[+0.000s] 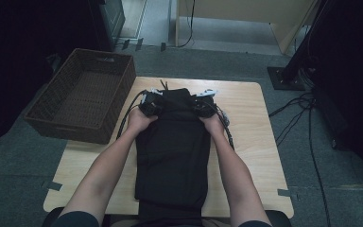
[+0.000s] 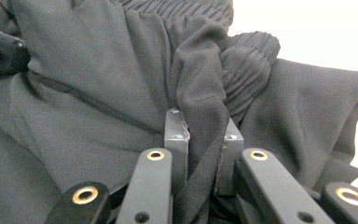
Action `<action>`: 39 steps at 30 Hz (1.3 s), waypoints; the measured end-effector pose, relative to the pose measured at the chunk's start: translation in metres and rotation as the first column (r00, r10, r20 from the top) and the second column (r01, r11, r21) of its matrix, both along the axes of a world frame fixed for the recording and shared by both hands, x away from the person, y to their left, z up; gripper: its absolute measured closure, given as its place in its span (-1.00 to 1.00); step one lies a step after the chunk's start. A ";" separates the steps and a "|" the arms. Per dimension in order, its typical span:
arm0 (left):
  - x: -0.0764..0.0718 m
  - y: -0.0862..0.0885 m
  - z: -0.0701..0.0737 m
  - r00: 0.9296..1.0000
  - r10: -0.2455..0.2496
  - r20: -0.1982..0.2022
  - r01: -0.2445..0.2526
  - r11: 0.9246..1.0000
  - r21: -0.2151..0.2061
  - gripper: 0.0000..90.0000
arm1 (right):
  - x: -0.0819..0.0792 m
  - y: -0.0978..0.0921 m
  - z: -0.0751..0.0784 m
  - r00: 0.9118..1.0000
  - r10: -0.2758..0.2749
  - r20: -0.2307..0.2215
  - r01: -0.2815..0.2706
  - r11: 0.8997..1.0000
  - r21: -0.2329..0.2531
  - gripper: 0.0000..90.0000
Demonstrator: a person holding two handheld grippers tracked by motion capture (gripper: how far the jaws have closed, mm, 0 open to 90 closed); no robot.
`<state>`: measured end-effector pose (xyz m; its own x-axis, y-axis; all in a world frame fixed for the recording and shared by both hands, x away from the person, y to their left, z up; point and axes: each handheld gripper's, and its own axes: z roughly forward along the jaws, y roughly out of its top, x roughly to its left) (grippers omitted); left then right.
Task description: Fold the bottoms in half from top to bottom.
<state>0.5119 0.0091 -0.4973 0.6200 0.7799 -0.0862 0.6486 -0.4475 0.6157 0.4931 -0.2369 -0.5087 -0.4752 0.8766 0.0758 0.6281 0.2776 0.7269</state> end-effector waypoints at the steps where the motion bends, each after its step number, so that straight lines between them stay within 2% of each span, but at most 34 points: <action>1: 0.002 0.000 0.000 1.000 0.003 0.004 -0.003 1.000 -0.001 0.91 | 0.001 0.001 -0.001 1.000 -0.010 0.008 0.010 1.000 0.000 0.77; 6: 0.010 0.002 -0.002 1.000 0.025 0.016 -0.025 1.000 -0.016 0.89 | 0.004 0.004 -0.004 0.998 -0.056 0.036 0.055 0.998 0.017 0.76; 8: 0.010 0.003 0.000 0.999 0.034 0.006 -0.034 0.999 -0.038 0.91 | 0.005 0.004 -0.003 0.997 -0.073 0.028 0.072 0.997 0.032 0.77; 10: 0.009 0.007 0.005 0.999 0.043 0.006 -0.043 0.997 -0.063 0.94 | 0.005 0.001 0.003 0.995 -0.096 0.006 0.095 0.993 0.077 0.78; 12: 0.008 0.011 0.016 0.998 0.046 0.030 -0.043 0.995 -0.086 0.95 | 0.003 -0.002 0.012 0.994 -0.111 -0.002 0.110 0.985 0.132 0.80; 13: 0.006 0.013 0.022 0.998 0.045 0.050 -0.040 0.994 -0.102 0.95 | 0.001 -0.004 0.018 0.994 -0.110 0.014 0.107 0.984 0.142 0.80; 14: 0.006 0.013 0.022 0.998 0.045 0.050 -0.040 0.994 -0.102 0.95 | -0.001 -0.005 0.024 0.995 -0.101 0.023 0.096 0.985 0.145 0.81; 15: 0.002 0.015 0.034 0.997 0.041 0.068 -0.032 0.991 -0.129 0.95 | -0.002 -0.005 0.029 0.995 -0.091 0.027 0.087 0.986 0.142 0.81; 20: -0.014 0.019 0.057 0.996 -0.007 0.083 0.017 0.993 -0.120 0.95 | -0.017 -0.007 0.058 0.996 -0.066 0.059 0.056 0.986 0.157 0.81; 22: -0.023 0.022 0.065 0.995 -0.016 0.097 0.030 0.989 -0.145 0.95 | -0.025 -0.008 0.067 0.996 -0.051 0.070 0.039 0.987 0.153 0.81; 25: -0.039 0.025 0.073 0.993 -0.042 0.111 0.059 0.987 -0.152 0.95 | -0.039 -0.009 0.076 0.996 -0.027 0.091 0.013 0.989 0.147 0.81; 30: -0.068 0.029 0.072 0.990 -0.082 0.113 0.099 0.983 -0.155 0.95 | -0.067 -0.013 0.081 0.996 0.014 0.085 -0.028 0.987 0.157 0.81; 31: -0.068 0.029 0.072 0.990 -0.082 0.113 0.099 0.983 -0.155 0.95 | -0.072 -0.013 0.080 0.996 0.025 0.082 -0.038 0.987 0.156 0.81; 32: -0.080 0.031 0.067 0.988 -0.104 0.111 0.119 0.983 -0.139 0.95 | -0.079 -0.013 0.078 0.996 0.037 0.079 -0.049 0.987 0.154 0.81; 37: -0.100 0.033 0.053 0.987 -0.140 0.080 0.149 0.981 -0.121 0.95 | -0.101 -0.012 0.063 0.996 0.074 0.050 -0.080 0.986 0.144 0.81; 39: -0.107 0.033 0.044 0.987 -0.150 0.060 0.156 0.982 -0.107 0.95 | -0.108 -0.012 0.055 0.996 0.086 0.026 -0.089 0.985 0.147 0.81</action>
